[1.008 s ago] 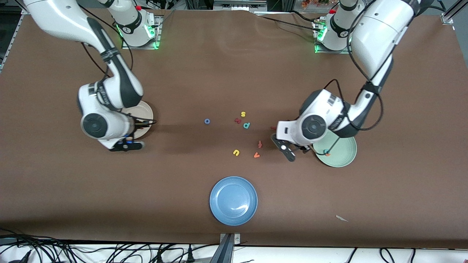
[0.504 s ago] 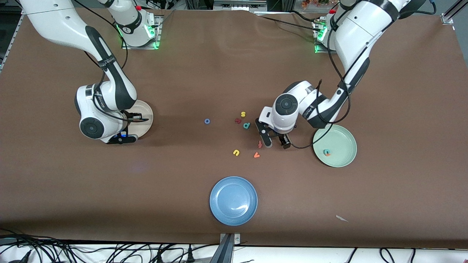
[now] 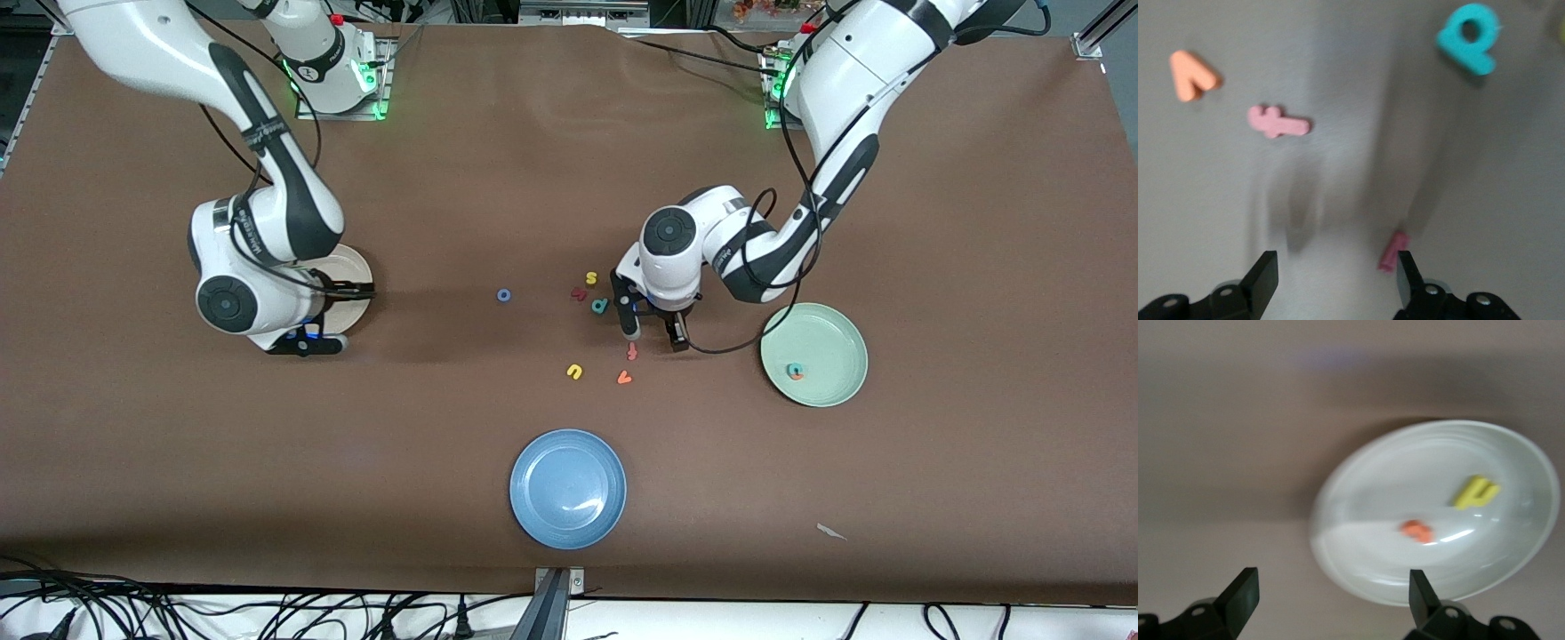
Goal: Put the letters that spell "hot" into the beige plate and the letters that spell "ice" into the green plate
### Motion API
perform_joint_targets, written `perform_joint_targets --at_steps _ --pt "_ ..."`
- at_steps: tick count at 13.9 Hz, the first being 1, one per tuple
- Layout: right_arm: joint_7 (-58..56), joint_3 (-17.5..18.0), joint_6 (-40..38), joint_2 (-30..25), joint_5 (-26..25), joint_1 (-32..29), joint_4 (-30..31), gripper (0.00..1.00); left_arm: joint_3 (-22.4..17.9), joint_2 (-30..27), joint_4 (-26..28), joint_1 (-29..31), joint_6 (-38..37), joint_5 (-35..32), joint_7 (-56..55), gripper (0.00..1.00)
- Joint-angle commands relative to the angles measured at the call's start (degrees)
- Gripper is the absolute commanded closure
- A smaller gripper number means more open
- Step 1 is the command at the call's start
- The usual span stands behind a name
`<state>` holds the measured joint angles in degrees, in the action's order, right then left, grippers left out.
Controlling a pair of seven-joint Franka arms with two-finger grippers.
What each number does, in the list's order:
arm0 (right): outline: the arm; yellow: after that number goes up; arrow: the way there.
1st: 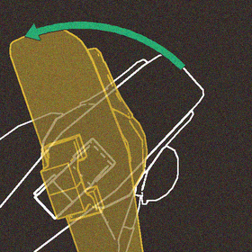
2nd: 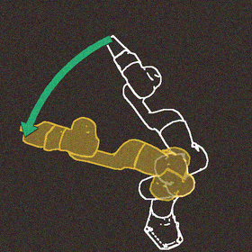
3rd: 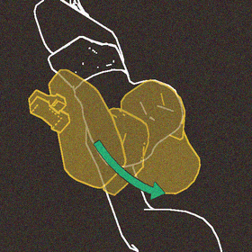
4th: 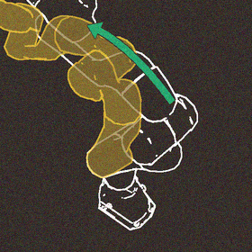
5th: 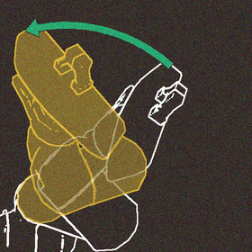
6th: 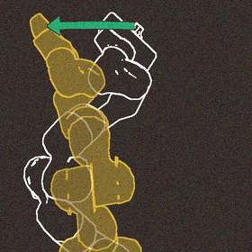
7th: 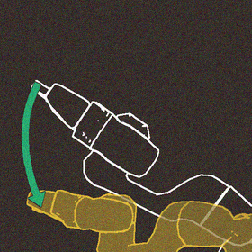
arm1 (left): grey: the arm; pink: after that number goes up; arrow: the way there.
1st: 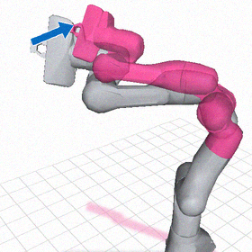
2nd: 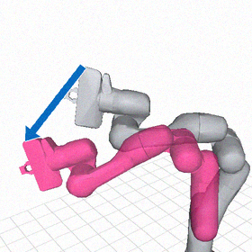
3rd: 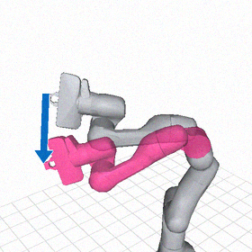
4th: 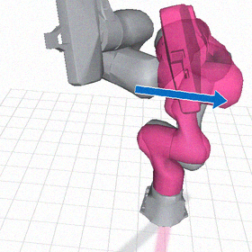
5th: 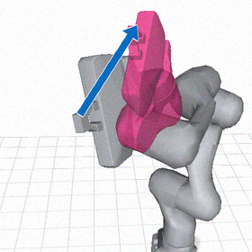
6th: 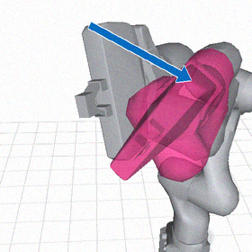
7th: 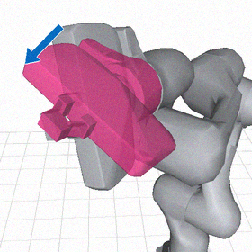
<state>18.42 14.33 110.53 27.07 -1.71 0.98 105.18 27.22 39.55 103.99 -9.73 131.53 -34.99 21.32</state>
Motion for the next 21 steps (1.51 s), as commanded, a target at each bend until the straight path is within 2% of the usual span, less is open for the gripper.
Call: perform_joint_targets --at_steps 1,3,5,7,11,13,16,18,19,20,21 --pt "13.5 3.9 1.8 -0.3 1.6 1.3 -2.4 0.01 1.1 -4.1 4.7 0.8 0.6 -1.7 0.6 0.22" --pt "26.2 5.8 6.6 0.2 1.6 4.4 -2.0 0.01 1.1 -4.0 4.8 0.2 0.6 -3.6 0.6 0.24" --pt "39.0 5.9 11.9 1.3 1.3 9.9 -1.9 0.01 1.1 -3.0 5.3 0.4 1.2 -6.6 0.3 0.32" --pt "47.1 5.8 16.9 3.3 0.4 13.3 -1.8 0.01 1.1 -2.7 5.2 0.1 1.6 -7.2 0.1 0.32" --pt "48.3 5.6 24.9 4.7 0.1 15.5 1.9 0.06 1.1 -2.6 5.6 0.1 3.1 -7.2 0.1 0.33" --pt "48.7 5.6 29.2 5.1 -0.8 15.6 4.7 0.09 1.1 -2.5 5.9 0.2 3.7 -9.1 0.1 0.4" --pt "49.1 5.6 32.0 6.0 -1.1 16.2 6.1 0.14 1.1 -2.1 6.3 0.2 4.0 -9.9 0.0 0.42" --pt "49.1 5.6 32.5 6.5 -1.1 16.4 6.1 0.22 1.1 -1.7 6.3 0.2 4.5 -11.7 0.0 0.54" --pt "49.1 5.4 33.3 6.8 -1.7 16.4 6.1 0.26 1.1 -1.3 6.4 0.5 5.4 -12.8 0.0 0.55" --pt "49.0 5.2 33.6 6.8 -1.9 16.4 6.1 0.27 1.1 -1.3 6.7 0.5 5.8 -13.3 0.0 0.58" --pt "49.0 5.1 33.7 6.8 -2.5 16.4 6.1 0.27 1.1 -1.3 6.8 0.4 5.8 -13.3 0.2 0.67"
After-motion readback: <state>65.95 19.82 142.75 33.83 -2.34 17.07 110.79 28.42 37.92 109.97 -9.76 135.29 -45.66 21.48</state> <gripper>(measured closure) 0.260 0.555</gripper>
